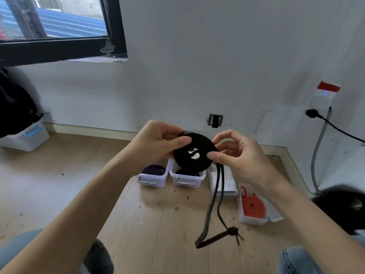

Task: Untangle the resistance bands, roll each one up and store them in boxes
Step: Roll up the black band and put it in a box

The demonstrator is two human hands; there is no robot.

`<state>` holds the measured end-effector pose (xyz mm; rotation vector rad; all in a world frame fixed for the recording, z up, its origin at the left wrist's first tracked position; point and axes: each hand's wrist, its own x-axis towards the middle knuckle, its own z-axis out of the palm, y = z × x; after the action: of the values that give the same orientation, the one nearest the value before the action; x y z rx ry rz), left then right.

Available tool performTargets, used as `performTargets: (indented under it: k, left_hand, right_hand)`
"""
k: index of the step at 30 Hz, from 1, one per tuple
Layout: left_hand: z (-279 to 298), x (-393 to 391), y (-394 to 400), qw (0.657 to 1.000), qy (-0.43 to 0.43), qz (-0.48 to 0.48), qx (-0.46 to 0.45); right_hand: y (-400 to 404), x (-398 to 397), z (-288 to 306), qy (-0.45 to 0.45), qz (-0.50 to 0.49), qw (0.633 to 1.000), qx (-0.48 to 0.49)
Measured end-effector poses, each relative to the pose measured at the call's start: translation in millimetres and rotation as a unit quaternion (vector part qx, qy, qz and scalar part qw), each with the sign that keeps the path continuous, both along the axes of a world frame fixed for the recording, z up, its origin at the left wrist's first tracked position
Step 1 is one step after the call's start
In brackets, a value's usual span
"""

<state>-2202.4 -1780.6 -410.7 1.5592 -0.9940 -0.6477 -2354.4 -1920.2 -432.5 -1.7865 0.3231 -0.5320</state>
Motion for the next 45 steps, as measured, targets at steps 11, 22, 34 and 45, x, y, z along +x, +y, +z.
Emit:
performTargets:
  k: [11,22,34,45]
  left_hand:
    - [-11.0,-8.3,-0.4,0.982,-0.044,-0.109,0.147]
    - [-11.2,-18.5,-14.9,0.987,0.129,0.037,-0.09]
    - [-19.6,-17.8,-11.2,0.996,-0.032,-0.038,0.077]
    - [-4.6,5.4,1.0,0.987,0.142,0.039,-0.068]
  right_hand:
    - [7.8,2.8,-3.5,-0.007,-0.006,0.99,-0.14]
    - [-11.5,-7.3,4.9,-0.046,-0.003,0.998,0.052]
    - [-1.6,-2.6,-4.6,-0.02,-0.028,0.994,-0.102]
    - [-4.3,-5.6,0.2,-0.051,-0.011,0.997,0.052]
